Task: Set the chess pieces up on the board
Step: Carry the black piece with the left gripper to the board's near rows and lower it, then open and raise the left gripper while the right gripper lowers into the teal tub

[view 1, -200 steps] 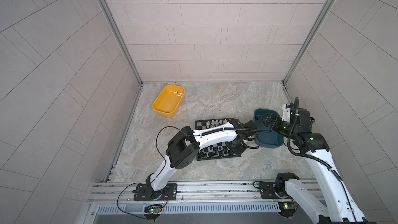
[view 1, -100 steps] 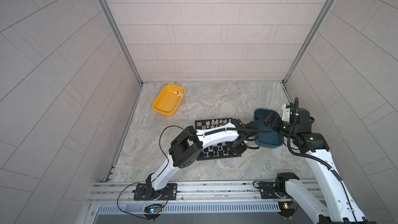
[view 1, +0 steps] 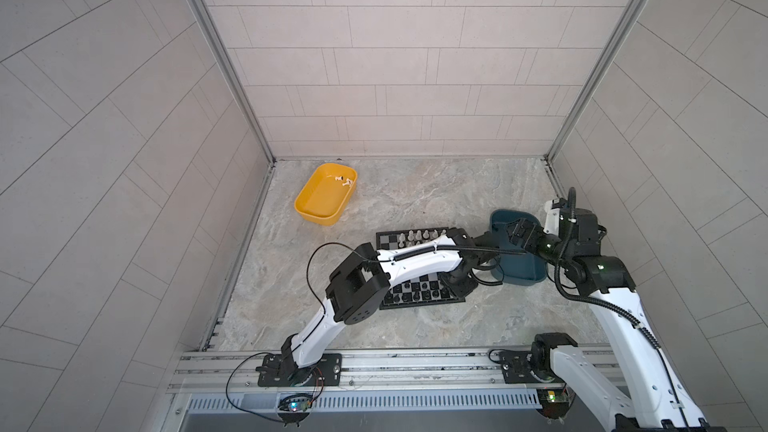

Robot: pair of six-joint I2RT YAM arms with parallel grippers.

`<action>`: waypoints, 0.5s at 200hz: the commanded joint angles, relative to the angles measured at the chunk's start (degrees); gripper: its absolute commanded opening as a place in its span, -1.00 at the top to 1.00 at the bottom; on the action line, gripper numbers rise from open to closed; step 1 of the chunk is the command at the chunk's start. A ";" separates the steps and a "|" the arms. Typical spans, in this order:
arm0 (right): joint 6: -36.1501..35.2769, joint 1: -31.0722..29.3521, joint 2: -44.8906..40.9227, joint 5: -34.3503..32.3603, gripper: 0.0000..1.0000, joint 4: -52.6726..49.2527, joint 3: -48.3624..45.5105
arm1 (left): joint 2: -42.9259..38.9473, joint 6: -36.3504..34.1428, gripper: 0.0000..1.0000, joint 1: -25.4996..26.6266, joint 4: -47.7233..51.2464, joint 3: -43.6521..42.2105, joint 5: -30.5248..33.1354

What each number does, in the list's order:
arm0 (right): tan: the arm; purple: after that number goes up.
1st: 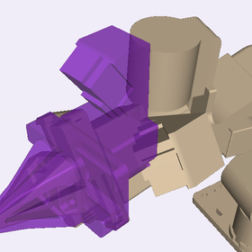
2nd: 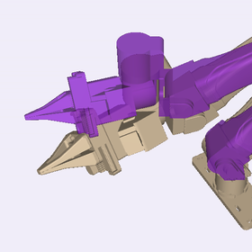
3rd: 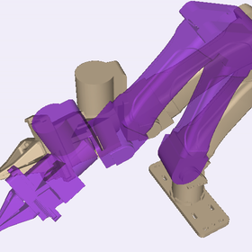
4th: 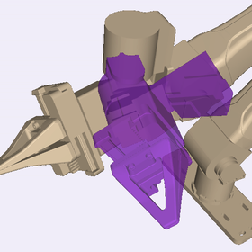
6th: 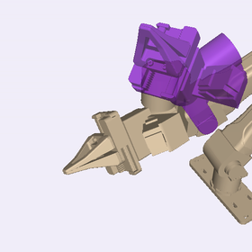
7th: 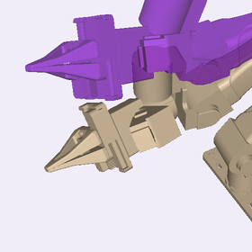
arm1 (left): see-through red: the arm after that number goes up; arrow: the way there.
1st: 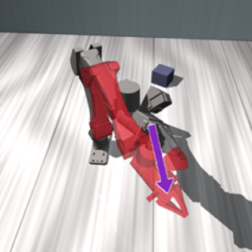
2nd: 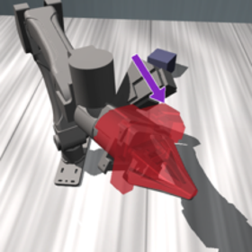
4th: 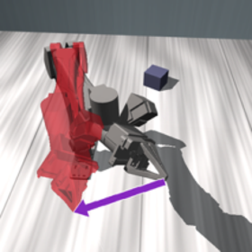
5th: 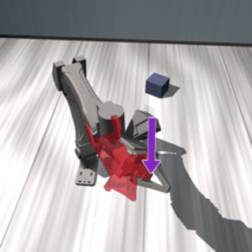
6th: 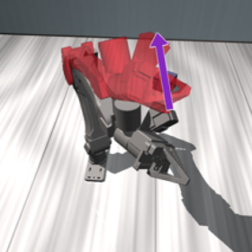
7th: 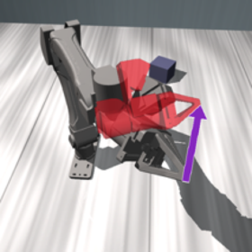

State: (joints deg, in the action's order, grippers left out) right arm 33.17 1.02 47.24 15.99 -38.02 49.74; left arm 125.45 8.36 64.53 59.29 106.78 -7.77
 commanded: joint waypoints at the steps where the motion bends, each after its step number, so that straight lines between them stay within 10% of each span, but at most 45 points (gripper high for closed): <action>1: -0.69 -0.30 -0.08 -2.50 -0.90 -1.91 1.05 | -4.48 0.77 0.29 0.33 1.18 2.52 1.13; 47: 1.75 1.09 7.02 -7.74 -0.60 3.57 -1.85 | -18.70 3.89 0.21 -4.13 -3.83 -0.61 -0.87; 100: 0.51 1.80 29.39 -10.84 -0.06 15.06 1.39 | -44.45 9.20 -0.27 -18.07 -26.55 -29.73 -8.72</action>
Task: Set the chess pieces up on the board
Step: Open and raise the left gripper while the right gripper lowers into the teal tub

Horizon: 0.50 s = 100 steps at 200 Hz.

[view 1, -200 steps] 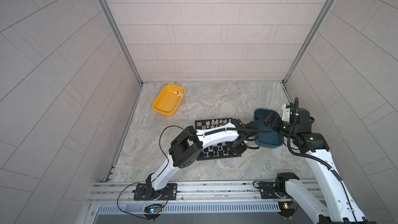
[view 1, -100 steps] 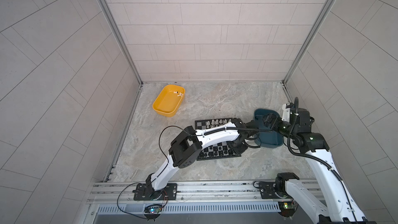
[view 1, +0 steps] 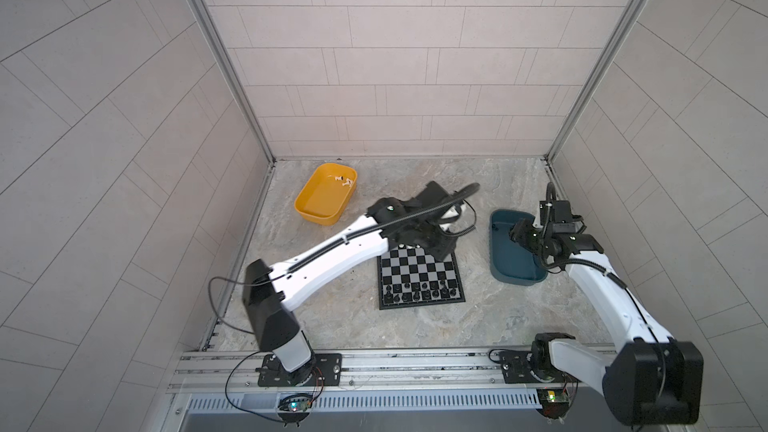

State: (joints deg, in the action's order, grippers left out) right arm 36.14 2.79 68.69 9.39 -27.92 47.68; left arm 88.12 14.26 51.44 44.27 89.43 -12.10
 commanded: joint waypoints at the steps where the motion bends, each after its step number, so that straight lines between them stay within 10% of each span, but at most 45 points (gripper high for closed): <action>1: -2.74 0.03 8.61 -4.26 -0.06 4.97 3.63 | -7.63 3.35 -0.29 -5.31 -12.00 -13.07 -4.58; 100: -14.95 -1.38 36.99 -3.50 -0.23 -3.19 22.49 | -19.73 1.05 -0.58 -12.23 -18.83 -28.75 -5.48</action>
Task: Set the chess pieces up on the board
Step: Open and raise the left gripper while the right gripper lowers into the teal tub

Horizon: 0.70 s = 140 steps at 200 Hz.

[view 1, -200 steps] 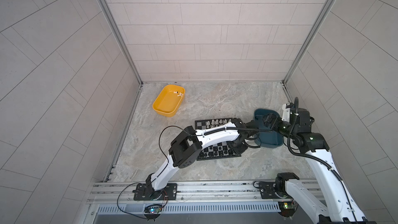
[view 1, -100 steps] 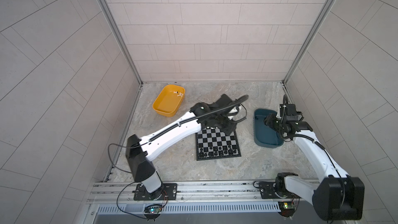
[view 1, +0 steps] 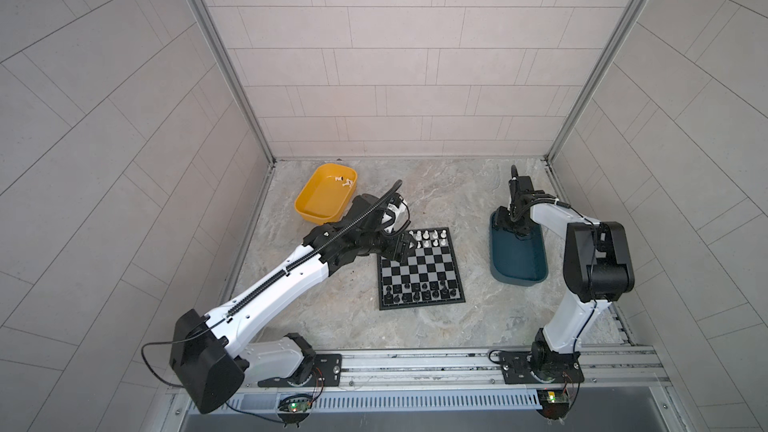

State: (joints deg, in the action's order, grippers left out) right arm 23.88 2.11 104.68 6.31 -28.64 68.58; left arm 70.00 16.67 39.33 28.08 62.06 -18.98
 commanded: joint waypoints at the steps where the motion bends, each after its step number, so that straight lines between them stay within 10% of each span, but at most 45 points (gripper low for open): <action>1: -2.69 -0.70 1.07 -0.46 -0.24 -2.47 1.62 | -1.61 -1.37 -0.58 -0.08 -2.65 -1.40 1.36; 44: -2.35 -0.55 4.34 -1.14 -0.24 -2.38 3.35 | -2.31 -1.11 -0.58 -0.12 -3.84 -2.70 1.74; 140: 1.85 0.59 6.32 -0.59 0.44 -0.55 4.21 | -2.79 -0.67 -0.58 -0.20 -5.05 -3.86 1.39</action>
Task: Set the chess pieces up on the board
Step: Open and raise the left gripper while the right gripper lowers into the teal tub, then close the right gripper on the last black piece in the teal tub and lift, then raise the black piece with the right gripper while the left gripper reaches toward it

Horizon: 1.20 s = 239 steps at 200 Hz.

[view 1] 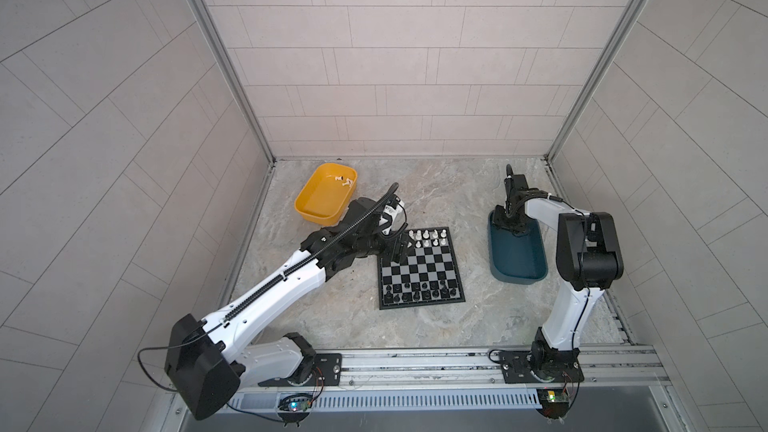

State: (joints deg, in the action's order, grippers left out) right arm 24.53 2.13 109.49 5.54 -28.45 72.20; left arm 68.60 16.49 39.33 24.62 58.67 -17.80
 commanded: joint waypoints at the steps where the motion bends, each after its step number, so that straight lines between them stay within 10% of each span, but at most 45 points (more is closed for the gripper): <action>1: 1.20 0.58 1.60 0.22 0.45 -0.69 0.57 | -1.42 -0.45 -0.58 -0.21 -1.55 -0.48 0.26; 94: 3.99 2.12 1.30 4.20 0.86 1.55 -0.86 | -0.55 0.39 -0.59 -0.44 -2.88 -0.72 -0.64; 182: 22.93 2.74 -28.24 24.70 1.00 9.82 -18.23 | 15.14 15.22 -0.49 2.21 -24.67 4.59 -11.36; 239: 42.06 0.81 -43.88 33.57 1.00 20.18 -28.25 | 30.68 10.36 -0.29 8.01 -30.80 16.78 -10.50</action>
State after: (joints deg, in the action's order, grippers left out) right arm 54.24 2.94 69.95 33.78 -14.63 47.03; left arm 95.92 29.91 45.43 -0.67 70.28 -27.79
